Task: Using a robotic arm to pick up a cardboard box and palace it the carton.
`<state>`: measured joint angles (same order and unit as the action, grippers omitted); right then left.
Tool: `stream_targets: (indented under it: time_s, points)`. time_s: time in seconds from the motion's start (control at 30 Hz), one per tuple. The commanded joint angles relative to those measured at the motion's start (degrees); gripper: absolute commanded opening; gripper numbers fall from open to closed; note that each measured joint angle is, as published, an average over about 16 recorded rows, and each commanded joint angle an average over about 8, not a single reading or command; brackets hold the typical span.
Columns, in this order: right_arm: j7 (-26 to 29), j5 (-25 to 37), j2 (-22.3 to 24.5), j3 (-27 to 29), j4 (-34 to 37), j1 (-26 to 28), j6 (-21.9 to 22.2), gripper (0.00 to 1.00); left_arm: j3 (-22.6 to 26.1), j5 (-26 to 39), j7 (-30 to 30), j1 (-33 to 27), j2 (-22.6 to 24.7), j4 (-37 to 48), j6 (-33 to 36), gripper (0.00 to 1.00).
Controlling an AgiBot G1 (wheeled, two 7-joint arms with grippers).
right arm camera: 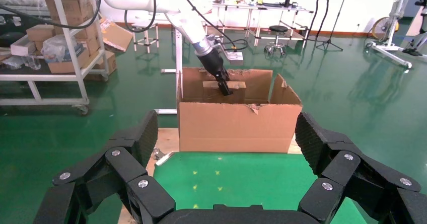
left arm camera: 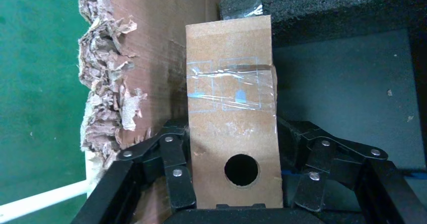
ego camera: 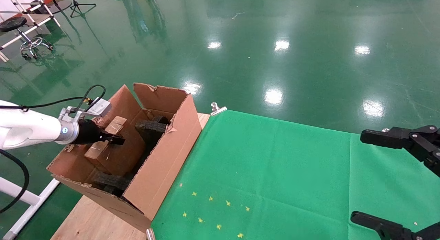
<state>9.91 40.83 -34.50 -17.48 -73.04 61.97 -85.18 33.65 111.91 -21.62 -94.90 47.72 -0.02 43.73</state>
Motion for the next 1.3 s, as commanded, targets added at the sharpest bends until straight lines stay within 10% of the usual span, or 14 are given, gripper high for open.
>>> stream_targets:
  time_s: [0.03,1.3]
  points:
    - [0.0,0.0,0.0,0.0,0.0,0.0,0.0,1.00,0.0,0.0,0.0,0.0,0.0,0.0,0.1,1.00]
    - [0.0,0.0,0.0,0.0,0.0,0.0,0.0,1.00,-4.7,-9.1,5.1,-7.7,-5.6,-13.7,23.6,1.00]
